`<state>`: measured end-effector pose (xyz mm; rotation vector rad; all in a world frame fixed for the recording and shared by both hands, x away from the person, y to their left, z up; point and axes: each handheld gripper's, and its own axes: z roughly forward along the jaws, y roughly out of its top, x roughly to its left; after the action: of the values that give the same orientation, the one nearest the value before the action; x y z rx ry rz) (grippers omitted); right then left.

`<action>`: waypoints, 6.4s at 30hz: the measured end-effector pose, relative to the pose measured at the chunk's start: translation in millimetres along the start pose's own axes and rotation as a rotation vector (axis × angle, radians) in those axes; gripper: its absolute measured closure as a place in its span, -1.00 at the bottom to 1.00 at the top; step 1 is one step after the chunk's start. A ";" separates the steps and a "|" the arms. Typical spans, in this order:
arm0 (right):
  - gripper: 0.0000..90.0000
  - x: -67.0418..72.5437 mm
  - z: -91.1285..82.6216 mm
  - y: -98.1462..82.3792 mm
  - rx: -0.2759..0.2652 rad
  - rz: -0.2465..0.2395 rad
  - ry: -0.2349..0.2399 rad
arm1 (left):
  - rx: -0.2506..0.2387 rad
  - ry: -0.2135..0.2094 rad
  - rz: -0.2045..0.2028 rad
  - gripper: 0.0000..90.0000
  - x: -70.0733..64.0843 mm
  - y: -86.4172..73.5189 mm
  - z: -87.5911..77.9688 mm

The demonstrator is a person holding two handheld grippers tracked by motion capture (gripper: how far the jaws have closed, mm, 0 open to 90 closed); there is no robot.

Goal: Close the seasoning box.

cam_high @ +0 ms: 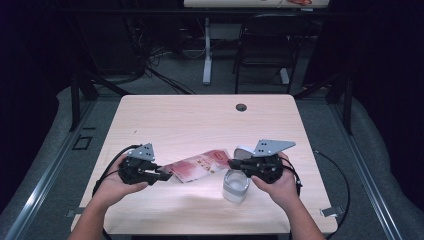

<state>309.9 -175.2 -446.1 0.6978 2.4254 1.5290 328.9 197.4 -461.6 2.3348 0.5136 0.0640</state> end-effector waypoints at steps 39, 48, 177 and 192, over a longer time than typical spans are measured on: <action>1.00 15.0 12.5 31.3 0.086 -0.117 -0.004 | -0.047 0.045 -0.047 0.43 6.2 -25.0 1.7; 1.00 17.3 15.7 33.6 0.119 -0.152 -0.015 | -0.084 0.062 -0.048 0.32 5.5 -25.4 -3.4; 0.89 28.2 63.0 55.4 0.051 -0.153 0.033 | -0.017 0.106 -0.109 0.56 13.1 -43.4 29.3; 0.58 30.4 67.7 58.4 0.031 -0.127 0.054 | -0.022 0.091 -0.095 0.38 9.9 -42.6 20.4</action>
<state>327.3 -85.5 -422.0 0.5035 2.4852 1.4826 327.3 215.6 -506.3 2.2905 0.6651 0.1314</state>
